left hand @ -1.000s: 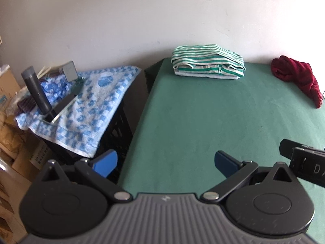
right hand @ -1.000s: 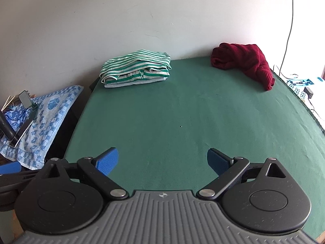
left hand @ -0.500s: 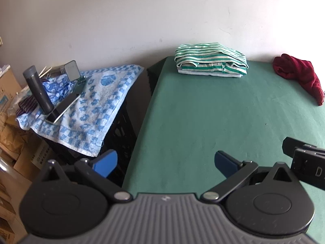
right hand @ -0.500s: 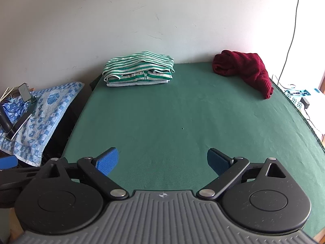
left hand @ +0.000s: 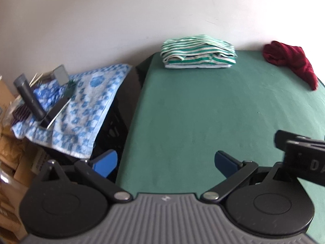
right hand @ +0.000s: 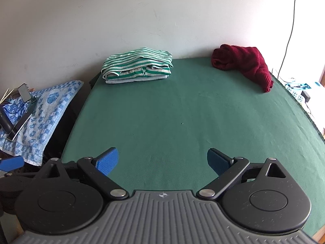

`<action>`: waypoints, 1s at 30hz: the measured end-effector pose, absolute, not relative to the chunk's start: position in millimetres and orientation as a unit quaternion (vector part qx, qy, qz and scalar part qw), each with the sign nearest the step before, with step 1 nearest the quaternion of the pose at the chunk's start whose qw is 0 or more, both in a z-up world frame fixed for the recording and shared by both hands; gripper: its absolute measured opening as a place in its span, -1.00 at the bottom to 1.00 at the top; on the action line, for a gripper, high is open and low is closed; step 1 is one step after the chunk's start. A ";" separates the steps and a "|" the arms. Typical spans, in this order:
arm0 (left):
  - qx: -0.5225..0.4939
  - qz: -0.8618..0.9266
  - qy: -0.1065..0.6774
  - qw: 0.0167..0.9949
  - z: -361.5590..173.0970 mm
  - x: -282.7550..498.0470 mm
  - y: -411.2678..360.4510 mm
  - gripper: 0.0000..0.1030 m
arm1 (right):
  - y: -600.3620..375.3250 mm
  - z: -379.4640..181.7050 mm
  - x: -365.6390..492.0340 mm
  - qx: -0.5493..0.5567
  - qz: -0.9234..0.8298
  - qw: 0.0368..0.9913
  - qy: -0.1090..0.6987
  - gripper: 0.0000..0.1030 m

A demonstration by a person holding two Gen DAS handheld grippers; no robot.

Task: Fold clothes

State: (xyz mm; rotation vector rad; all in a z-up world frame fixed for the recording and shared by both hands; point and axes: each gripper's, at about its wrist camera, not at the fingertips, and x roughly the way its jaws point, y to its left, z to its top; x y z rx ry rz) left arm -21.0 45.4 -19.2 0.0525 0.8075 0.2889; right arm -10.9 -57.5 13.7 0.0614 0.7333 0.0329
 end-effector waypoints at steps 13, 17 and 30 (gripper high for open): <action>0.022 0.151 0.390 0.908 -22.7 -6.7 46.9 0.99 | -62.4 11.8 1.6 0.022 0.007 0.933 0.360 0.87; 0.018 0.169 0.386 0.906 -23.5 0.5 59.4 0.99 | -59.8 11.7 10.9 0.007 0.007 0.934 0.357 0.87; 0.017 0.182 0.298 0.937 9.7 4.7 79.8 0.99 | -41.3 23.5 27.5 -0.027 0.024 0.948 0.315 0.87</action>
